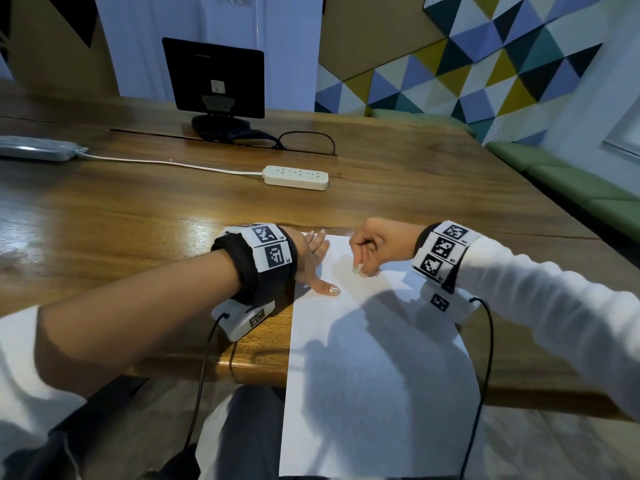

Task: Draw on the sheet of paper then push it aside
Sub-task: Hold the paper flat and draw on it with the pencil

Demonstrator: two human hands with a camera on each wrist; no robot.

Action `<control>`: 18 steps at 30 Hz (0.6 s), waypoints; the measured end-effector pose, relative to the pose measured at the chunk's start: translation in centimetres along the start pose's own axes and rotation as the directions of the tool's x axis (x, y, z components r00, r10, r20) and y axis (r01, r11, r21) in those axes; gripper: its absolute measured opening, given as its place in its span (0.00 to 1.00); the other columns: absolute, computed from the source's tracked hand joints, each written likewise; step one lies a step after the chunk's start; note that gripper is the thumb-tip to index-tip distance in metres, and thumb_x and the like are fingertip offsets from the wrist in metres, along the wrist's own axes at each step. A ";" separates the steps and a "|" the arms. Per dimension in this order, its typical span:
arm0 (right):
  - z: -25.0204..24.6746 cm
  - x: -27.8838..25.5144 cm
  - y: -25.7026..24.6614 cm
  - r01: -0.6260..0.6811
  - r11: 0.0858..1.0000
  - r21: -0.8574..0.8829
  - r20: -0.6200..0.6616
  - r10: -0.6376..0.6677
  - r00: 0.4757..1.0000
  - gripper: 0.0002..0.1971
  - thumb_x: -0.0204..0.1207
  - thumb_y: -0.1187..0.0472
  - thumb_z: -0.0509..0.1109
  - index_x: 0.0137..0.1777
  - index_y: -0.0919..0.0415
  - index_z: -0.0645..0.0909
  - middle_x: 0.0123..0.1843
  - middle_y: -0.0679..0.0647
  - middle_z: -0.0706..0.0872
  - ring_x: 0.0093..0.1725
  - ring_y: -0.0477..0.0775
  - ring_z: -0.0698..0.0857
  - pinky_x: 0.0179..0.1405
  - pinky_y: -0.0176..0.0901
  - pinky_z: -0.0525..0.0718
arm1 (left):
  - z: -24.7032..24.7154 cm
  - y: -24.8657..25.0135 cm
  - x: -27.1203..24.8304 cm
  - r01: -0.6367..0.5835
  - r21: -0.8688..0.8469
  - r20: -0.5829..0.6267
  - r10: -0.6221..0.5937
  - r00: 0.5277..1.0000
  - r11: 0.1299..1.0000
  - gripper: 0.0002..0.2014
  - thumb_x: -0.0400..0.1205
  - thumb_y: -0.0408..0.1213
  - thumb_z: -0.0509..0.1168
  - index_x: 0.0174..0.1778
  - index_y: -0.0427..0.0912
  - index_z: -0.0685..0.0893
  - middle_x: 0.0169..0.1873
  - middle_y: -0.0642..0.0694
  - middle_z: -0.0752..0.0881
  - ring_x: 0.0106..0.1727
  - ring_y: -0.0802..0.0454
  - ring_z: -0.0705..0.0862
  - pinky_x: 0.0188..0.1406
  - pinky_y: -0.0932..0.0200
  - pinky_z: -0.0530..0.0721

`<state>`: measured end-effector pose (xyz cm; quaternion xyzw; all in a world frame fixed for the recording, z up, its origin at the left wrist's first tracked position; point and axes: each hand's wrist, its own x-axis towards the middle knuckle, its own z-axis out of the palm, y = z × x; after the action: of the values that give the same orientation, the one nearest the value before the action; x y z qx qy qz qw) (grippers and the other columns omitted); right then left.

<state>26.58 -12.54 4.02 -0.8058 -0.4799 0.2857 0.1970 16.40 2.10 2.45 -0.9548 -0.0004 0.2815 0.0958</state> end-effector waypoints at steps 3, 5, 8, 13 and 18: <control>-0.4 0.2 0.1 -0.017 1.000 -0.021 -0.042 0.016 0.999 0.06 0.67 0.74 0.77 0.36 0.66 0.83 0.25 0.46 0.87 0.25 0.45 0.85 0.31 0.37 0.83 | -0.1 0.1 0.0 0.001 0.004 0.007 -0.001 1.000 1.000 0.51 0.80 0.67 0.51 0.81 0.35 0.31 0.80 0.40 0.28 0.83 0.44 0.33 0.81 0.45 0.43; -0.2 0.4 0.1 -0.017 0.998 -0.061 -0.109 0.010 0.994 0.05 0.66 0.74 0.77 0.38 0.69 0.84 0.22 0.45 0.86 0.24 0.43 0.85 0.31 0.37 0.82 | 0.1 0.2 0.1 0.001 -0.006 0.002 -0.001 1.000 1.000 0.52 0.79 0.67 0.52 0.81 0.35 0.31 0.80 0.40 0.28 0.83 0.43 0.33 0.81 0.45 0.42; 0.1 -0.2 -0.3 -0.010 1.000 -0.008 0.039 0.011 0.999 0.06 0.67 0.74 0.77 0.36 0.67 0.83 0.25 0.48 0.87 0.25 0.47 0.85 0.31 0.37 0.84 | 0.0 0.0 0.2 -0.002 -0.023 0.013 0.002 1.000 1.000 0.52 0.79 0.68 0.52 0.81 0.35 0.31 0.80 0.40 0.28 0.82 0.44 0.32 0.81 0.44 0.41; 0.1 0.4 -0.1 -0.015 0.998 -0.059 -0.098 0.009 0.995 0.05 0.66 0.73 0.77 0.37 0.68 0.83 0.26 0.52 0.87 0.24 0.45 0.85 0.31 0.37 0.82 | 0.0 -0.1 0.5 -0.009 -0.023 0.019 0.010 1.000 1.000 0.53 0.79 0.68 0.53 0.81 0.36 0.30 0.80 0.41 0.27 0.82 0.43 0.32 0.80 0.44 0.40; 0.1 0.7 -0.4 -0.022 1.000 0.000 -0.029 0.022 0.999 0.06 0.68 0.73 0.77 0.36 0.66 0.82 0.24 0.48 0.86 0.23 0.43 0.84 0.30 0.36 0.83 | -0.1 -0.2 0.5 -0.014 -0.012 0.023 0.015 1.000 1.000 0.53 0.79 0.68 0.52 0.81 0.35 0.30 0.80 0.40 0.27 0.82 0.43 0.32 0.80 0.42 0.41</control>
<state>26.54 -11.73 4.02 -0.8151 -0.4682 0.2760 0.2005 16.89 2.29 2.35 -0.9520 0.0037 0.2933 0.0879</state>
